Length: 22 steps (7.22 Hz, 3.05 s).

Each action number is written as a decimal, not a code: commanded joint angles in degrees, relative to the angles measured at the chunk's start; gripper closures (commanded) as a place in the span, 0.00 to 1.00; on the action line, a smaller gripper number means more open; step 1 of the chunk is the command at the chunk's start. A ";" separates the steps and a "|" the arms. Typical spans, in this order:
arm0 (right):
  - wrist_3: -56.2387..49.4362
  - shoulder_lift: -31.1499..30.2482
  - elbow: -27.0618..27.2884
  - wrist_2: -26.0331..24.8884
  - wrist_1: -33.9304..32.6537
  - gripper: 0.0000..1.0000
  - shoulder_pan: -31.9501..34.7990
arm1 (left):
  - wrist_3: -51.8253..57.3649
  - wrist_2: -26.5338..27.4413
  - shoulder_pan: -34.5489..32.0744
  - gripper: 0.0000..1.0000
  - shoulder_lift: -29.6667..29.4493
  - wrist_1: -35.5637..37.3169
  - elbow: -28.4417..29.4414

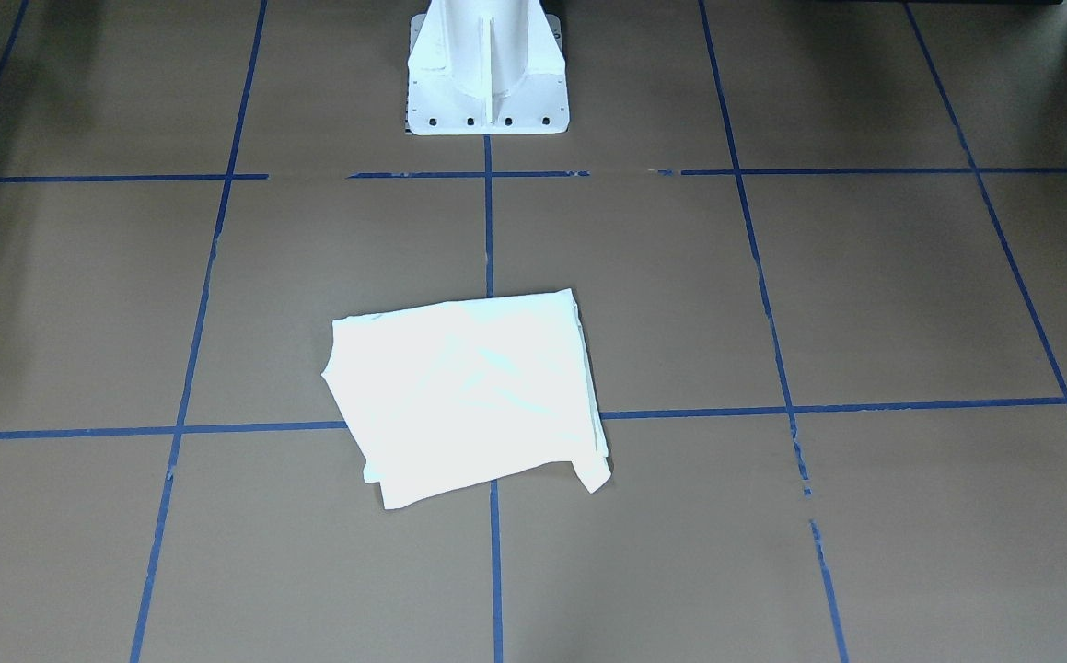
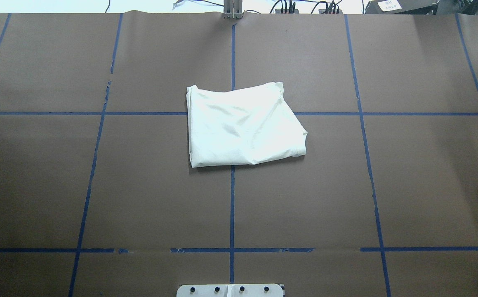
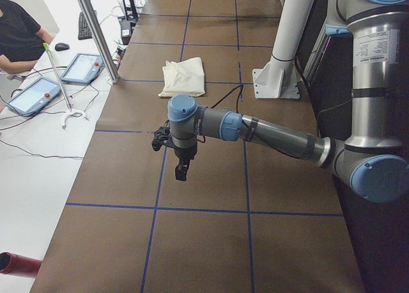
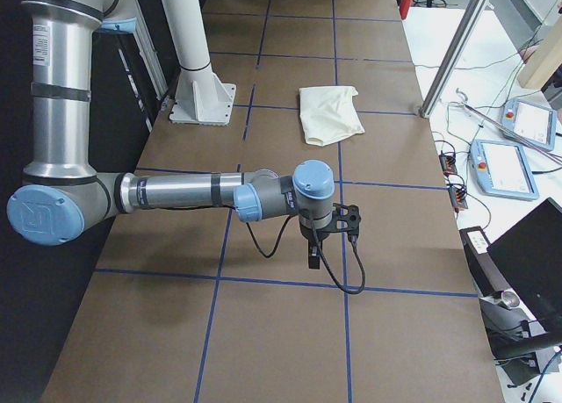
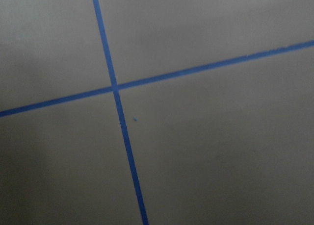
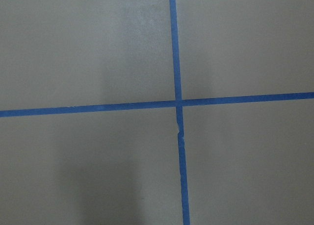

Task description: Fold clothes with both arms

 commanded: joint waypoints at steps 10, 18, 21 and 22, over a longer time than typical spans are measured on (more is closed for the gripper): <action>-0.43 -1.41 3.39 0.57 -6.10 0.00 -0.57 | -1.74 0.09 -6.47 0.00 -0.75 -12.49 13.07; -0.43 -1.14 3.04 0.48 -7.78 0.00 -2.86 | 3.85 3.32 -1.81 0.00 -0.67 -7.05 11.24; -0.34 -1.05 3.31 0.74 -7.43 0.00 -2.86 | 4.04 2.62 -1.90 0.00 -0.76 -7.31 11.06; -0.34 -1.05 3.31 0.74 -7.17 0.00 -2.86 | 3.96 2.53 -1.90 0.00 -0.58 -7.23 10.63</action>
